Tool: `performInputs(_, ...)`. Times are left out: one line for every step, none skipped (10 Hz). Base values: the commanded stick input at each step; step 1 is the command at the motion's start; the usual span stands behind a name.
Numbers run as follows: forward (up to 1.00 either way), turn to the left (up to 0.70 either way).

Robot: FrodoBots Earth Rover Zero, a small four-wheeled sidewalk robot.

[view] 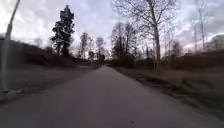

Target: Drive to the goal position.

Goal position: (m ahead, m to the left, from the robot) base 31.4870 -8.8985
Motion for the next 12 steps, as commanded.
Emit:
performInputs(1.00,0.01)
performInputs(1.00,0.01)
performInputs(1.00,0.01)
performInputs(1.00,0.01)
performInputs(1.00,0.09)
performInputs(1.00,0.17)
performInputs(1.00,0.14)
performInputs(1.00,0.01)
performInputs(1.00,0.01)
performInputs(1.00,0.01)
performInputs(1.00,0.01)
performInputs(1.00,0.01)
